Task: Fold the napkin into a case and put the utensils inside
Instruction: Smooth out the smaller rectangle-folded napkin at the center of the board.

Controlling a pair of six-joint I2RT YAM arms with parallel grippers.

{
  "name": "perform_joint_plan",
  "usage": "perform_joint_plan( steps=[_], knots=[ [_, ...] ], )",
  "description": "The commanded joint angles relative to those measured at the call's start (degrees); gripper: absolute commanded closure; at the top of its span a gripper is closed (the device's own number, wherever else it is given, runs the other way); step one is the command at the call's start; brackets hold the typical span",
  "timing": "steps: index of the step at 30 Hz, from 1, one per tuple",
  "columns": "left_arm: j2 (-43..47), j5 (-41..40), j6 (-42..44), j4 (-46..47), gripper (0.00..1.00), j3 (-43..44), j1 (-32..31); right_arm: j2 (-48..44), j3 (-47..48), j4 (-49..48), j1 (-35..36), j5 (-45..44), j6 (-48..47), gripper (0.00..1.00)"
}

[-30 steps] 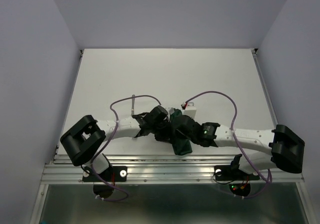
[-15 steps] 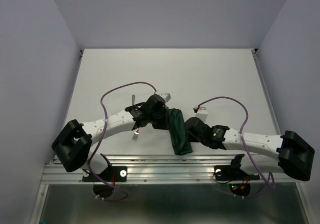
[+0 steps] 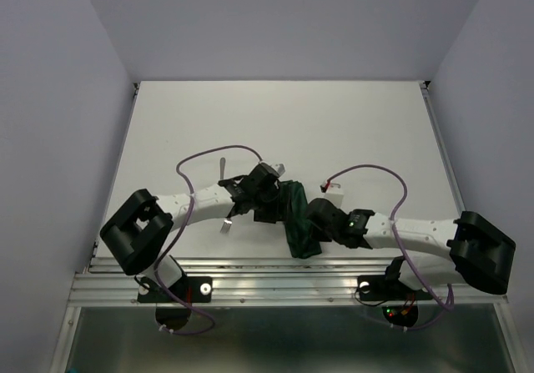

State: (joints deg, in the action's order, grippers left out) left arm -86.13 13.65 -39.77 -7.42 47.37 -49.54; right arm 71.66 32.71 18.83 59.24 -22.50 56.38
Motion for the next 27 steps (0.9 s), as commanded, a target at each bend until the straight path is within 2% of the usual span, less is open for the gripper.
perform_joint_plan(
  steps=[1,6,15,20,27],
  knots=[
    [-2.0,1.4,-0.7,3.8,0.27,-0.4,-0.8,1.9,0.2,-2.0,-0.3,0.8,0.2,0.8],
    [-3.8,1.3,-0.7,4.7,0.44,-1.7,-1.2,2.3,0.2,-3.1,-0.3,1.1,0.1,0.8],
    [-6.6,1.0,0.0,6.5,0.69,-2.1,-1.2,1.0,0.8,-3.1,-0.3,1.4,-1.7,0.8],
    [-7.2,0.8,0.1,6.8,0.78,-2.1,-1.2,0.2,2.2,-2.7,-0.3,2.5,-3.8,0.8],
    [-6.7,0.8,0.0,6.7,0.83,-2.4,-1.2,1.0,4.6,-2.2,0.8,1.9,-4.8,0.82]
  ],
)
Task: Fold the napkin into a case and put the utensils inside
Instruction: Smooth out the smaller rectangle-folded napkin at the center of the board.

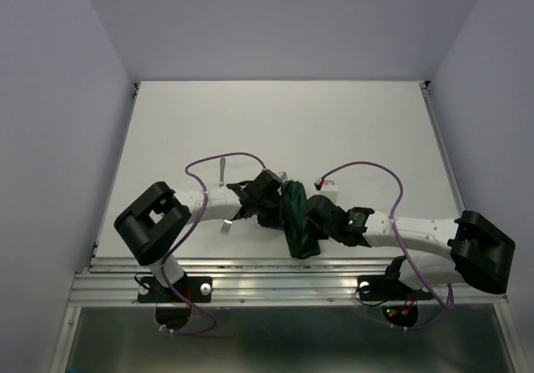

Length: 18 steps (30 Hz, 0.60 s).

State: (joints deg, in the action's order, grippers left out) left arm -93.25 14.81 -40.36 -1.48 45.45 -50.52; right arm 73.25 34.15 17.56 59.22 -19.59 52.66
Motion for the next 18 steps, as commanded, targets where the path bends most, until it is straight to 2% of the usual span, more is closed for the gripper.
perform_joint_plan(
  steps=[1,6,8,9,11,13,18],
  knots=[
    [0.4,-0.4,0.5,0.7,0.83,-0.5,-0.2,-0.5,3.9,-0.8,0.8,-1.3,-1.2,0.82],
    [2.0,-0.2,0.5,-0.3,0.83,-0.1,-0.1,0.5,6.7,0.3,3.3,-2.9,-2.2,0.8],
    [3.3,-0.2,0.8,-1.4,0.78,0.2,0.2,1.7,8.0,1.1,4.3,-4.0,-2.7,0.78],
    [3.9,-0.7,0.9,-3.0,0.7,0.6,0.5,2.4,8.2,1.1,4.8,-4.6,-2.8,0.77],
    [5.0,-1.3,1.2,-4.6,0.64,0.9,1.3,3.3,8.6,1.2,5.6,-4.8,-2.8,0.73],
    [7.1,-1.6,1.8,-6.7,0.6,1.0,2.8,4.1,9.0,1.2,6.7,-4.8,-2.8,0.7],
    [11.7,-1.7,3.4,-9.7,0.6,0.9,6.0,6.4,9.5,0.9,7.3,-5.3,-2.9,0.59]
  ],
)
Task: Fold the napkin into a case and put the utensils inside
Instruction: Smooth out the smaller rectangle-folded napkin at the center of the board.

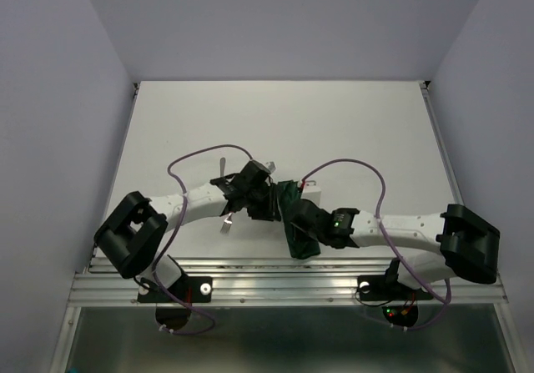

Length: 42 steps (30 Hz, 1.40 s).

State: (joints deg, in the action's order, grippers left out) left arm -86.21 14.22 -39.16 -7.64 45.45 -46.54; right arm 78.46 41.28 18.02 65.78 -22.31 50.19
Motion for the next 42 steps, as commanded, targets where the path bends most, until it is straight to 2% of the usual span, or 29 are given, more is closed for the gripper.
perform_joint_plan(
  steps=[1,7,16,22,23,26,29,31,34,38,39,40,42],
  knots=[
    [5.0,-1.3,2.6,-4.0,0.6,0.8,3.1,1.6,2.6,0.4,1.3,-2.6,-0.6,0.57],
    [4.7,-1.9,3.4,-4.3,0.6,0.1,6.7,5.1,4.5,0.9,3.0,-4.0,-1.1,0.49],
    [4.1,-1.6,2.5,-2.4,0.61,-1.0,7.0,12.8,10.5,6.0,5.9,-9.8,-1.0,0.49],
    [4.5,-2.0,2.4,-2.2,0.61,-1.9,7.5,17.3,12.3,8.5,5.9,-12.2,-0.6,0.66],
    [4.6,-2.1,2.3,-2.2,0.61,-2.0,7.7,17.4,12.3,8.5,5.9,-12.6,-0.8,0.73],
    [5.1,-2.2,2.3,-2.2,0.61,-2.5,8.3,17.7,12.3,8.6,5.9,-14.0,-1.0,0.82],
    [5.6,-2.3,2.5,-2.3,0.61,-2.8,8.8,17.3,11.7,8.4,5.9,-14.9,-1.2,0.96],
    [6.1,-2.4,2.6,-2.3,0.61,-3.0,9.2,16.0,10.4,5.7,4.7,-14.3,-3.9,0.99],
    [6.4,-2.4,2.8,-2.3,0.61,-3.0,9.5,12.5,5.2,-0.8,4.0,-12.3,-10.1,0.99],
    [6.5,-2.4,3.1,-2.0,0.61,-3.1,9.5,3.5,-1.1,-6.5,3.4,-10.2,-17.0,0.99],
    [6.4,-2.4,3.1,-1.9,0.6,-3.0,9.5,2.3,-1.7,-6.9,3.4,-9.9,-17.8,0.98],
    [6.3,-2.5,3.1,-1.9,0.6,-2.9,9.5,1.4,-2.9,-7.1,2.9,-9.5,-18.9,0.9],
    [6.2,-2.4,3.0,-1.5,0.59,-2.7,9.5,-0.7,-3.7,-7.2,2.3,-8.8,-19.4,0.82]
  ],
)
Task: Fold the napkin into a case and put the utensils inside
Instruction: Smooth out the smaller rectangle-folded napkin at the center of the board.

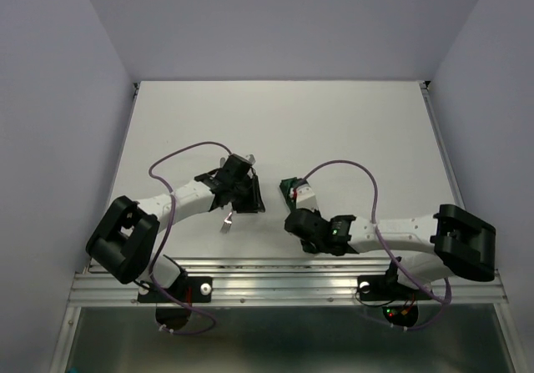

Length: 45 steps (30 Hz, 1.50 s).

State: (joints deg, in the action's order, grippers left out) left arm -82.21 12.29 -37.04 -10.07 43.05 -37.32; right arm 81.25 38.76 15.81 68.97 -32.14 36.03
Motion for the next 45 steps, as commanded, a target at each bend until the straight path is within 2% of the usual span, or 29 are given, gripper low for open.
perform_joint_plan(
  steps=[1,2,3,8,12,16,20,21,26,33,45],
  knots=[
    [2.2,-0.3,1.0,1.4,0.59,0.0,0.2,-3.9,-1.6,-5.0,-0.9,1.8,-5.4,0.78],
    [2.1,-0.1,1.1,1.5,0.59,0.4,0.2,-4.2,-1.7,-4.9,-0.9,2.2,-5.3,0.76],
    [1.4,0.0,1.3,1.7,0.59,0.7,0.2,-4.3,-1.7,-4.9,-0.9,2.6,-5.1,0.68],
    [-1.5,1.3,2.3,2.2,0.59,4.3,0.2,-4.7,-0.6,-5.0,-0.9,3.1,-3.3,0.45],
    [-3.0,0.5,3.0,1.5,0.59,7.2,0.3,-6.6,0.6,-5.0,-3.1,3.4,-2.3,0.39],
    [-4.9,-0.8,4.1,1.0,0.59,10.3,0.2,-9.6,0.5,-6.6,-11.1,9.7,-0.4,0.45],
    [-7.7,-1.2,4.9,0.7,0.6,14.3,-0.1,-9.7,2.1,-7.5,-22.3,18.6,2.6,0.63],
    [-8.9,-1.7,5.0,0.6,0.6,15.0,-0.3,-8.1,3.4,-7.6,-23.6,20.4,3.0,0.68],
    [-13.3,-3.2,6.6,-1.1,0.61,20.9,-2.0,-3.7,6.6,-9.0,-25.9,23.8,5.0,0.77],
    [-17.6,-3.2,8.9,-2.4,0.66,25.1,-3.5,2.9,10.6,-9.9,-27.7,25.0,7.1,0.81],
    [-20.7,-2.7,10.7,-3.4,0.66,27.4,-5.3,8.3,11.0,-13.1,-28.9,26.6,9.0,0.8]
  ],
)
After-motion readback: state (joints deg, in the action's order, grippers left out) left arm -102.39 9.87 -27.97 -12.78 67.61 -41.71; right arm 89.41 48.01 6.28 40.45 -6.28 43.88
